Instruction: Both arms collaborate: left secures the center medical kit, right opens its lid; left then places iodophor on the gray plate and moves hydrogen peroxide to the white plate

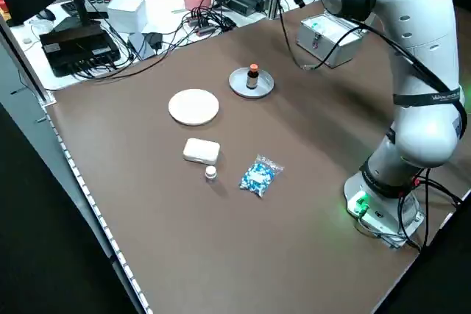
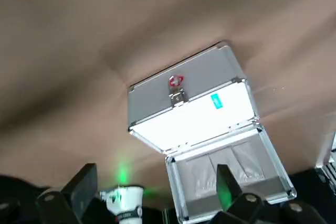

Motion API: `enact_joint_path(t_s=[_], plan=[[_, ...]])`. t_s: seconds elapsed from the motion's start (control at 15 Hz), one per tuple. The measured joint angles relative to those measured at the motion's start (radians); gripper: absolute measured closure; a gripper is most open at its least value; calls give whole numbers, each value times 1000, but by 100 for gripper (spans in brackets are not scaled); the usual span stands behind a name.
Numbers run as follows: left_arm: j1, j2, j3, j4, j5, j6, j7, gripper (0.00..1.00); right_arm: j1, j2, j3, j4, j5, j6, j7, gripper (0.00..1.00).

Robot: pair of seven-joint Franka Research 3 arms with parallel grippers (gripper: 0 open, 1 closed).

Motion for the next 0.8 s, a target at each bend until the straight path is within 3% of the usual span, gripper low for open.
enact_joint_path(t_s=[0.8], plan=[[-285, 0, -4, 67, 384, 90, 8, 0, -1, 0, -1, -1, 0, 11, 2, 1]])
